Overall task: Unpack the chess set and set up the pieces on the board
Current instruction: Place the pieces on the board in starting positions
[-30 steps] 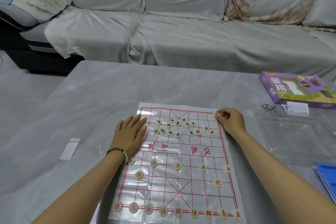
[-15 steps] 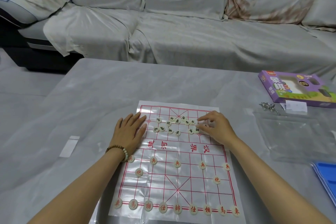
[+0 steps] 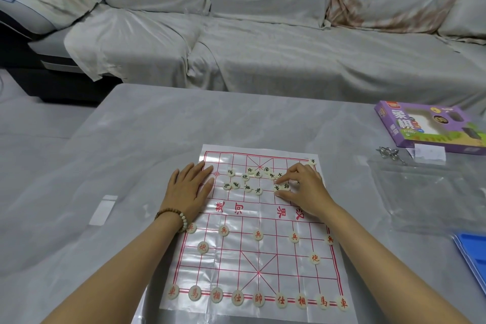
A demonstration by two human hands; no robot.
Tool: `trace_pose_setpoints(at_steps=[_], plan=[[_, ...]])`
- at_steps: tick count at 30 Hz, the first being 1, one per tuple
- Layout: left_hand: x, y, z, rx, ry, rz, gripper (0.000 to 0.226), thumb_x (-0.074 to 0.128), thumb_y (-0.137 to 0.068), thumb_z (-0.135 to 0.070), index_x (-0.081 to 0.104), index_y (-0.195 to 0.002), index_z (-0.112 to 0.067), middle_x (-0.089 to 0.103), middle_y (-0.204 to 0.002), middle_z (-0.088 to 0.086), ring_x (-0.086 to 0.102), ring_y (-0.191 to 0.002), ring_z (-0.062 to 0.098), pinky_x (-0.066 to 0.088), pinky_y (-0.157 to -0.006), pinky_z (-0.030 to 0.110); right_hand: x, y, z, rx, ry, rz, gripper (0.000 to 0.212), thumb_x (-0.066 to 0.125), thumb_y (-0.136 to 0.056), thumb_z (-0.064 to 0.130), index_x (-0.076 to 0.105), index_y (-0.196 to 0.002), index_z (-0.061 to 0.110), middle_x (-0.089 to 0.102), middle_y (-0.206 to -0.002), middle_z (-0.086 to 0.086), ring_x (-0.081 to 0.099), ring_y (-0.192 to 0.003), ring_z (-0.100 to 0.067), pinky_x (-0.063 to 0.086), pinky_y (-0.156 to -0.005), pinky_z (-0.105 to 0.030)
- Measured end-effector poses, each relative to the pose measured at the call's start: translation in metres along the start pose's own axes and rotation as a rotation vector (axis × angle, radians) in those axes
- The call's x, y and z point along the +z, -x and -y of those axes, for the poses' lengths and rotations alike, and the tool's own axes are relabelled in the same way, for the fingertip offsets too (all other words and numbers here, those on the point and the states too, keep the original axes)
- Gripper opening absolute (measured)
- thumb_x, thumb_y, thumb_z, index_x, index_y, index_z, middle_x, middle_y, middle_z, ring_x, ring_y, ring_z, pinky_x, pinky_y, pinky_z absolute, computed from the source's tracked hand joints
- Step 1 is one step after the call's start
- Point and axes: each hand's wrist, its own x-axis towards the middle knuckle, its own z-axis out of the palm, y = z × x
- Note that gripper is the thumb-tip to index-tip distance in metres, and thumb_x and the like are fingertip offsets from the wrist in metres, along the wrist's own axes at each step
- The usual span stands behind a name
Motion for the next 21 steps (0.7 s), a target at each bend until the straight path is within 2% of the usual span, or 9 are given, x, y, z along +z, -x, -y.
trace_pose_setpoints(at_steps=[4,10,15,19,21], plan=[[0.001,0.0,0.0,0.0,-0.008,-0.003,0.094,-0.019,-0.072,-0.075,0.024,-0.144,-0.034,0.02,-0.154,-0.009,0.01,-0.143,0.012,0.0,-0.117,0.036,0.0,0.001,0.002,0.01,0.01,0.003,0.029,0.068,-0.081,0.043,0.069,-0.108,0.031,0.053,-0.117,0.008,0.041,-0.112,-0.013,0.025,-0.096,-0.026],[-0.002,0.001,-0.002,0.001,-0.006,-0.006,0.08,-0.006,-0.078,-0.066,0.025,-0.145,-0.033,0.02,-0.154,-0.008,0.01,-0.143,0.013,0.001,-0.118,0.037,0.001,0.004,0.001,0.03,0.018,0.003,0.028,0.067,-0.082,0.042,0.068,-0.108,0.031,0.053,-0.12,0.007,0.041,-0.113,-0.012,0.029,-0.1,-0.031],[0.0,0.0,-0.001,0.005,0.0,-0.009,0.085,-0.009,-0.076,-0.072,0.025,-0.144,-0.033,0.021,-0.153,-0.008,0.011,-0.143,0.013,0.001,-0.118,0.037,-0.004,0.006,0.002,0.011,-0.049,-0.061,0.024,0.069,-0.08,0.043,0.069,-0.101,0.033,0.051,-0.107,0.013,0.04,-0.104,-0.007,0.027,-0.095,-0.026],[-0.001,0.001,-0.002,0.003,0.002,-0.013,0.079,-0.004,-0.079,-0.066,0.026,-0.144,-0.033,0.021,-0.153,-0.009,0.011,-0.143,0.012,0.001,-0.118,0.036,-0.004,0.01,-0.002,-0.028,-0.032,0.029,0.028,0.07,-0.077,0.046,0.068,-0.103,0.037,0.046,-0.108,0.016,0.037,-0.106,-0.006,0.024,-0.096,-0.026],[-0.002,0.002,-0.002,0.001,0.0,-0.013,0.078,-0.004,-0.079,-0.065,0.026,-0.144,-0.034,0.021,-0.153,-0.009,0.01,-0.143,0.012,0.0,-0.118,0.036,-0.009,0.01,-0.008,0.015,-0.106,-0.05,0.03,0.07,-0.078,0.046,0.066,-0.106,0.036,0.048,-0.108,0.015,0.039,-0.104,-0.005,0.023,-0.093,-0.024]])
